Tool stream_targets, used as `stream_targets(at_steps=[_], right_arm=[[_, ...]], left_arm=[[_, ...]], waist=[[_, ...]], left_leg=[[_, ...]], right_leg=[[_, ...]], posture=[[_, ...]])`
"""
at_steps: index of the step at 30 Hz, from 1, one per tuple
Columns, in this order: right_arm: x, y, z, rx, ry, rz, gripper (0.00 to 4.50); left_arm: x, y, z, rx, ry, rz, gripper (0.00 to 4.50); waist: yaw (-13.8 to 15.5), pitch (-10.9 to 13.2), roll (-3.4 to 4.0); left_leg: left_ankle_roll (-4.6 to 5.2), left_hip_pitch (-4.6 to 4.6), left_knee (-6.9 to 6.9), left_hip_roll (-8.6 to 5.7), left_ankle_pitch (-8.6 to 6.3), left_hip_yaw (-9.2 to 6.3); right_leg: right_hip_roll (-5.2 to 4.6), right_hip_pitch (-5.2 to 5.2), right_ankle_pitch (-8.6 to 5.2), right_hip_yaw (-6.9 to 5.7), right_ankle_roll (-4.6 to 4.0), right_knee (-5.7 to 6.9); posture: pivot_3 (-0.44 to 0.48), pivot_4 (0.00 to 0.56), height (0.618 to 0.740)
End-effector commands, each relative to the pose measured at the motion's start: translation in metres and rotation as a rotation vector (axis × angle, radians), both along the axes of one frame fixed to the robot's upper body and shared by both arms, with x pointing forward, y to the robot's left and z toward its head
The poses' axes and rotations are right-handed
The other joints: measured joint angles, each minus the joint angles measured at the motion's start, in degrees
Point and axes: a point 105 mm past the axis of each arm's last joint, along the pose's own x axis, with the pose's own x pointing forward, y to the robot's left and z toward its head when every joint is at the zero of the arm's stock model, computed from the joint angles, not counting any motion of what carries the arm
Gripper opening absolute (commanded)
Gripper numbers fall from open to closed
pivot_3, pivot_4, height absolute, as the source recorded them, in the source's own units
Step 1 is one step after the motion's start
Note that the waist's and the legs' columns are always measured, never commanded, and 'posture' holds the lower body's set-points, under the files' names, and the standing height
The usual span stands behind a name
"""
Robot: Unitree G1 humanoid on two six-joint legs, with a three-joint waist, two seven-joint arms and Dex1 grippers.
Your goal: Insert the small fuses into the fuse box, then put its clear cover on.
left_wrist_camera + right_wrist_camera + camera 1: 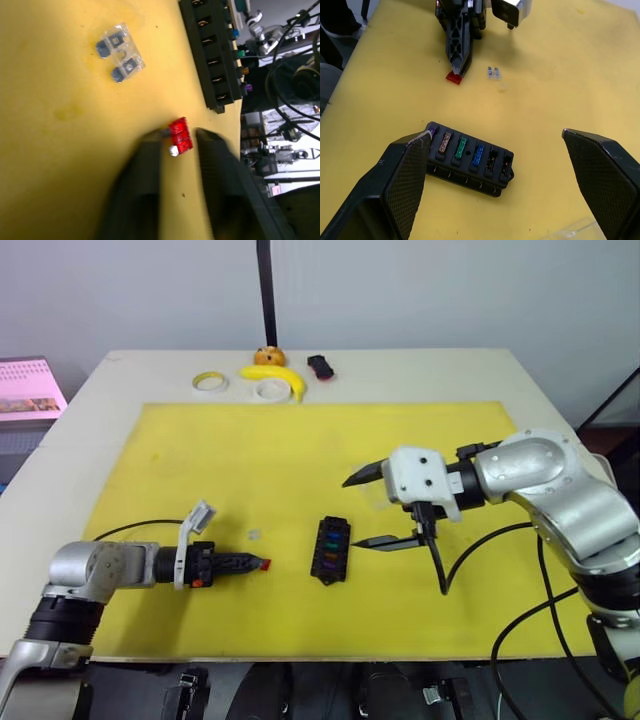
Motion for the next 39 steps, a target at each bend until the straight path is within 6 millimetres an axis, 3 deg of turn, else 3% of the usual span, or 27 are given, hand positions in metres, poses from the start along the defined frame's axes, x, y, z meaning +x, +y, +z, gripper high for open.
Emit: stream_targets(at_steps=[1,7,13,18,21,33,39], right_arm=[[-0.005,0.003,0.007,0.001,-0.044,0.026,4.50],[-0.004,0.003,0.007,0.002,-0.046,0.021,4.50],[-0.005,0.002,0.007,0.002,-0.044,0.019,4.50],[-0.006,0.002,0.006,0.006,-0.041,0.017,4.50],[-0.006,0.004,0.005,0.012,-0.038,0.022,4.50],[-0.006,0.007,0.005,0.011,-0.043,0.041,4.50],[-0.007,0.007,0.005,0.009,-0.045,0.043,4.50]], left_arm=[[-0.004,0.010,-0.021,0.083,0.052,0.034,0.28],[-0.001,0.015,-0.023,0.095,0.045,0.054,0.28],[-0.007,0.022,-0.012,0.085,0.041,0.060,0.28],[-0.040,0.030,-0.003,0.076,0.063,0.025,0.28],[-0.044,0.036,-0.007,0.096,0.064,0.059,0.28],[-0.021,0.042,0.005,0.086,0.003,0.126,0.28],[-0.021,0.030,0.016,0.037,-0.002,0.070,3.12]], waist=[[-0.03,-0.03,0.05],[-0.04,-0.03,0.05],[-0.43,-0.03,0.05],[-2.02,-0.02,0.04],[-2.00,-0.02,0.06],[-1.72,-0.01,0.06],[-1.09,-0.01,0.06]], left_leg=[[0.00,0.01,0.00,0.00,0.00,0.00],[0.00,0.02,-0.01,0.02,0.00,0.00],[0.00,0.03,-0.03,0.06,0.00,0.01],[-0.01,0.00,-0.21,0.17,0.00,0.01],[-0.02,0.01,-0.30,0.17,-0.01,0.01],[-0.04,0.01,-0.28,0.17,-0.01,0.00],[-0.05,0.01,-0.26,0.16,0.00,0.01]], right_leg=[[0.00,0.00,0.00,0.00,0.00,0.00],[-0.01,0.00,0.01,0.01,-0.02,0.00],[-0.01,-0.02,0.02,0.02,-0.05,-0.01],[0.04,-0.17,0.02,0.07,-0.17,-0.06],[0.04,-0.24,0.01,0.18,-0.20,-0.10],[0.03,-0.23,-0.03,0.17,-0.46,-0.12],[0.01,-0.21,-0.03,0.17,-0.47,-0.13]], posture=[[0.000,0.150,0.740],[0.000,0.150,0.740],[0.000,0.150,0.740],[0.000,0.150,0.740],[0.000,0.150,0.740],[0.000,0.150,0.740],[0.000,0.150,0.740]])
